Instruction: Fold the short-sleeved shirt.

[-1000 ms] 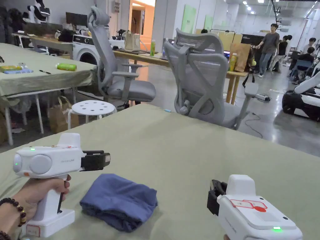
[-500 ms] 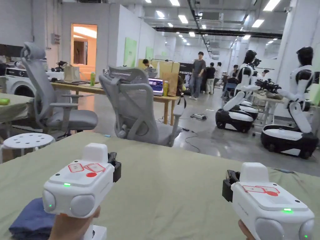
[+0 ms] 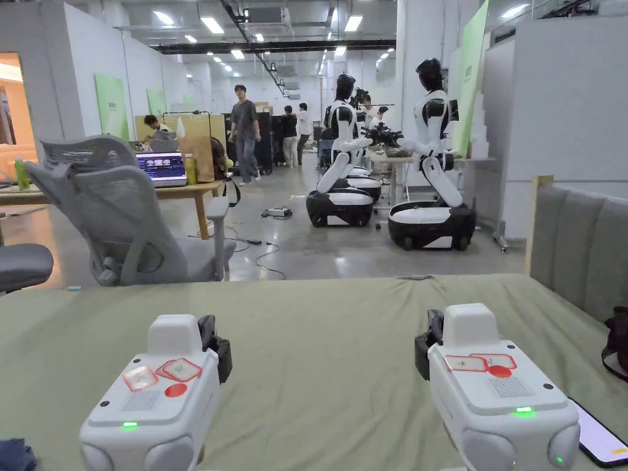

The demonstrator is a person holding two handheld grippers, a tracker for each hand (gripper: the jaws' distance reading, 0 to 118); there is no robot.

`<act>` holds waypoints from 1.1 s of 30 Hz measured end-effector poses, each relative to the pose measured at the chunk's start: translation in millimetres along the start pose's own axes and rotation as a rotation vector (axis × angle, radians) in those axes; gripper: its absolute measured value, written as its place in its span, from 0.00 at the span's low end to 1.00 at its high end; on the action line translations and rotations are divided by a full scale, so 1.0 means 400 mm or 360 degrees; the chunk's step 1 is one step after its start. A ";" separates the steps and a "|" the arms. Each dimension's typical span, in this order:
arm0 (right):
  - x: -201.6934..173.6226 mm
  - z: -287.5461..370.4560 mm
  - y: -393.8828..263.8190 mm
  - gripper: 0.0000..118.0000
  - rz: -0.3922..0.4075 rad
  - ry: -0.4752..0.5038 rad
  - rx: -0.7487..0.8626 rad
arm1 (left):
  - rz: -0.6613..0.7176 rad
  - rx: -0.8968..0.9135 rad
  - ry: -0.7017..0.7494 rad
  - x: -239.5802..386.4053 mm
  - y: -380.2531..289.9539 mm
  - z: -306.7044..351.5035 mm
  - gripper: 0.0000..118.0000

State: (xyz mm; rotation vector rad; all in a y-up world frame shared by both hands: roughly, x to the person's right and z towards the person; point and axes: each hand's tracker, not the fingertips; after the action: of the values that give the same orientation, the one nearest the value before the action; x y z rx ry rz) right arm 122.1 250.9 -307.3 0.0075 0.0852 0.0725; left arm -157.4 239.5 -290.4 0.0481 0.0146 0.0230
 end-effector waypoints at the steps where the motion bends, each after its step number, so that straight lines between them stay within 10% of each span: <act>1: 0.006 0.019 -0.015 0.00 0.0007 -0.0026 0.0027 | 0.0026 -0.0002 -0.0006 0.004 -0.018 0.016 0.00; 30: 0.015 0.013 -0.146 0.00 0.0020 -0.0051 -0.0051 | -0.0122 -0.0037 0.0077 0.018 -0.207 0.027 0.00; 33: 0.013 0.018 -0.147 0.00 0.0019 -0.0042 -0.0056 | -0.0109 -0.0045 0.0050 0.021 -0.206 0.033 0.18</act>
State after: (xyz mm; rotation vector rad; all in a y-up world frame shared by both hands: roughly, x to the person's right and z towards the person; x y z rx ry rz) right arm 132.0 192.7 -301.1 -0.0264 0.0572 0.0857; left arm -147.0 156.9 -281.4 0.0191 0.0475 -0.0445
